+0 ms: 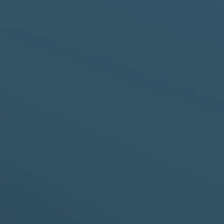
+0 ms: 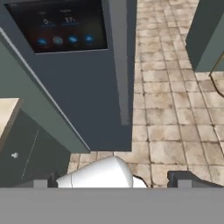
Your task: Take the lemon wedge and mango from the highest rack and move them to the second highest rack where the lime and squash are located, to maximize freezer space. Close the freezer door after rearranging.
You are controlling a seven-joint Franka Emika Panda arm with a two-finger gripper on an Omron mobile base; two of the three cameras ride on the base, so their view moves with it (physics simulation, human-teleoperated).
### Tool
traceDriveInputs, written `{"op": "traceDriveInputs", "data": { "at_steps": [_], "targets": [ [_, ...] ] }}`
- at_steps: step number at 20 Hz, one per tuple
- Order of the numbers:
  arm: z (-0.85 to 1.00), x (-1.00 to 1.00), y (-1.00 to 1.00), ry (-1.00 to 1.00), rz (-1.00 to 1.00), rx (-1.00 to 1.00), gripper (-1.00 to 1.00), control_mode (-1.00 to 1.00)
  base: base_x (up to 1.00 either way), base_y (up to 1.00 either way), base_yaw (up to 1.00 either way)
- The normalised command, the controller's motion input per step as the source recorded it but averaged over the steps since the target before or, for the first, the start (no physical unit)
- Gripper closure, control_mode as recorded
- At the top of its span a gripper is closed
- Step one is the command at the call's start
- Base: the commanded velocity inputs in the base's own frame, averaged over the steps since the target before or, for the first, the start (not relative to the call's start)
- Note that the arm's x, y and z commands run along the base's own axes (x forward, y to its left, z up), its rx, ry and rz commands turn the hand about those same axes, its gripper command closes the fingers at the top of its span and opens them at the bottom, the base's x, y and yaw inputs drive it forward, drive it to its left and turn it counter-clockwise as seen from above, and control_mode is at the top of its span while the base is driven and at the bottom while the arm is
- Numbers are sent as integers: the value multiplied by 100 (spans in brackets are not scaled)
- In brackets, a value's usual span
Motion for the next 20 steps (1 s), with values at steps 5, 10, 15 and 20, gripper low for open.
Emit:
{"op": "traceDriveInputs", "data": {
  "at_steps": [5,10,15,20],
  "targets": [
    [0,32,1,1,-8,3,-100,-100,35,23,-19],
    [-1,97,-19,5,-6,22,-100,-100,0,0,0],
    [-8,89,-36,0,0,23,-100,-100,0,0,0],
    [-18,77,-40,0,-6,12,-100,-100,0,0,0]
  ]
}}
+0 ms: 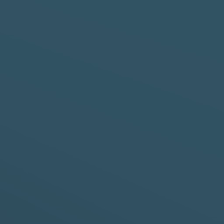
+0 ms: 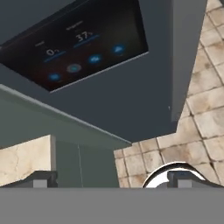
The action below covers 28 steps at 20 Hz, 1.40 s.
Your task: Take the lemon wedge and mango from the highest rack and move them to the second highest rack where the lime and squash are located, to maximize freezer space. Close the freezer door after rearranging.
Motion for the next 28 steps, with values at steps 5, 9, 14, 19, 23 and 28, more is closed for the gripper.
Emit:
{"op": "traceDriveInputs", "data": {
  "at_steps": [5,9,14,19,23,28],
  "targets": [
    [-19,78,-34,0,-17,4,-100,-100,0,0,0],
    [-19,81,-35,0,-19,5,-100,-100,0,0,0],
    [-19,85,-33,0,-17,4,-100,-100,0,0,0],
    [-24,86,-32,0,-13,5,-100,-100,0,0,0],
    [-25,89,-28,0,-6,12,-100,-100,0,0,0],
    [-25,92,-9,0,0,15,-100,-100,0,0,0]
  ]
}}
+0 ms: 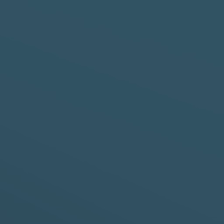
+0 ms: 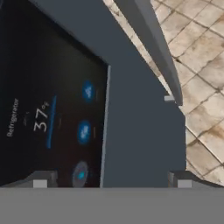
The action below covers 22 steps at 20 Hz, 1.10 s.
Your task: Take the lemon wedge and mango from the highest rack and move them to the second highest rack where the lime and squash are located, to maximize freezer space. Close the freezer door after rearranging.
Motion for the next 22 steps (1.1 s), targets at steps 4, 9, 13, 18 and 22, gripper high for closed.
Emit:
{"op": "traceDriveInputs", "data": {
  "at_steps": [4,9,13,18,22],
  "targets": [
    [-22,91,0,0,0,21,-100,-100,0,0,0],
    [-19,76,6,0,4,20,-100,-100,0,0,0],
    [-20,65,21,0,13,19,-100,-100,0,0,0],
    [-25,61,38,0,25,15,-100,-100,0,0,0],
    [-27,54,42,1,29,13,-100,-100,0,0,0]
  ]
}}
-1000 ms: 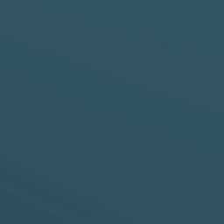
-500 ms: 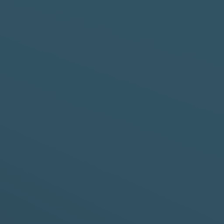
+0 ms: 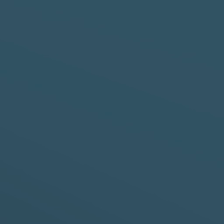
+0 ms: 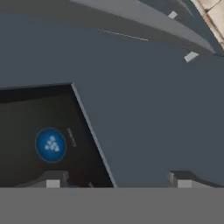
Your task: Take the lemon wedge and mango from the highest rack and move them to the second highest rack where the lime and squash are located, to maximize freezer space. Close the freezer door after rearranging.
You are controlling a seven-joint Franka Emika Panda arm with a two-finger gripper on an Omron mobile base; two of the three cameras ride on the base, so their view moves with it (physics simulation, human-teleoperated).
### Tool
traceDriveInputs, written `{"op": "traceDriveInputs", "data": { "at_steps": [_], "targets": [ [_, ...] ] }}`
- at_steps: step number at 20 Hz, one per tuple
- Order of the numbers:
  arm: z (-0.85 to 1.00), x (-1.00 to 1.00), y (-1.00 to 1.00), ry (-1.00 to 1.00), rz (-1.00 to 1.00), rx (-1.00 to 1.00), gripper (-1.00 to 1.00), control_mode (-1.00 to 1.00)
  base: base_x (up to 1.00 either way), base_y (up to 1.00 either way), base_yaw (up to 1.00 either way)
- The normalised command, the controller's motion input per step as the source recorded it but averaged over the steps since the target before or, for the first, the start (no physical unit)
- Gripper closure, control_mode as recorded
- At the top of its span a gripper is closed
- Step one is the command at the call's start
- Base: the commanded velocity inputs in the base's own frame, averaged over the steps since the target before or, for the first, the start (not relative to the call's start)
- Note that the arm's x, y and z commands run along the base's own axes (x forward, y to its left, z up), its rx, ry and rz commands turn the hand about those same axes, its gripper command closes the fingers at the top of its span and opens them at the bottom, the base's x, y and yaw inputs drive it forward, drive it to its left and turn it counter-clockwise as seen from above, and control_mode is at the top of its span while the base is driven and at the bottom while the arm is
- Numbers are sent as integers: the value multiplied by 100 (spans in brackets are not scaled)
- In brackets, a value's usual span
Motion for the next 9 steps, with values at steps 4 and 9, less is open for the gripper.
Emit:
{"op": "traceDriveInputs", "data": {
  "at_steps": [4,9],
  "targets": [
    [-27,38,42,0,26,9,-100,-100,0,0,0],
    [-20,2,45,0,15,0,-100,-100,0,0,0]
  ]
}}
